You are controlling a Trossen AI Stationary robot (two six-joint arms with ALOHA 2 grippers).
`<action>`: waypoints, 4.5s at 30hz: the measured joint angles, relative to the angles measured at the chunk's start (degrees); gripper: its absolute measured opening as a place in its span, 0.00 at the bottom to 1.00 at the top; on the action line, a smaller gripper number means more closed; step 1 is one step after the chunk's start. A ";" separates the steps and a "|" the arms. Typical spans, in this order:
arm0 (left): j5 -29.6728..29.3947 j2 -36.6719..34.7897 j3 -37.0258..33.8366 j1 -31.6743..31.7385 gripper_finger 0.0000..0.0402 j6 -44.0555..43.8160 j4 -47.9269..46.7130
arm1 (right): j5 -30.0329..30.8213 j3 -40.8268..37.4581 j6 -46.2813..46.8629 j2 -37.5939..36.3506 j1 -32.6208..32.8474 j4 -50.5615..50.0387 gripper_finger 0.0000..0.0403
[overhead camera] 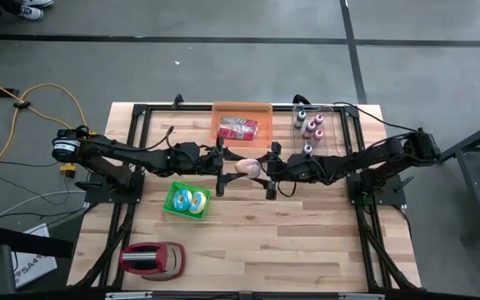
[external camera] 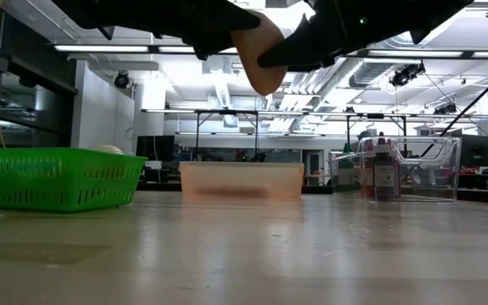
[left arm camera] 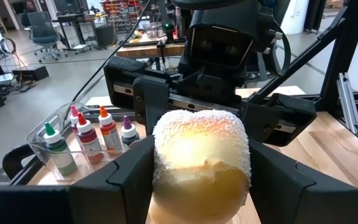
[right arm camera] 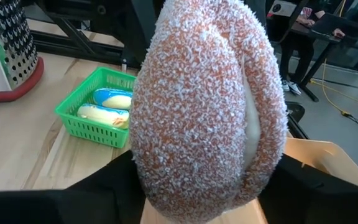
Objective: Pick & Place Food Item
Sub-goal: Put the brown donut into the green bin
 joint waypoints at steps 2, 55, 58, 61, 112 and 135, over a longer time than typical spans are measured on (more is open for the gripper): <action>-0.02 0.00 0.00 0.00 0.52 0.01 -0.01 | 0.00 0.02 0.00 0.00 -0.01 -0.23 0.63; -0.94 -2.76 0.00 -1.45 0.52 -4.13 -6.54 | 6.19 -0.02 17.89 -0.33 0.09 -21.27 0.88; -0.94 -4.84 0.00 -1.88 0.52 -4.13 -9.03 | 6.19 -0.02 17.88 -0.33 0.09 -21.27 0.88; -0.94 -6.71 0.00 -2.25 0.52 -4.13 -12.55 | 6.19 -0.02 17.88 -0.33 0.09 -21.29 0.88; -47.08 -28.73 -10.78 -29.77 0.52 -37.96 -46.01 | 6.16 -0.02 17.88 -0.37 0.10 -19.52 0.88; -27.91 -36.28 -8.71 -26.34 0.52 -59.11 -71.97 | 6.18 -0.02 17.88 -0.37 0.09 -18.69 0.88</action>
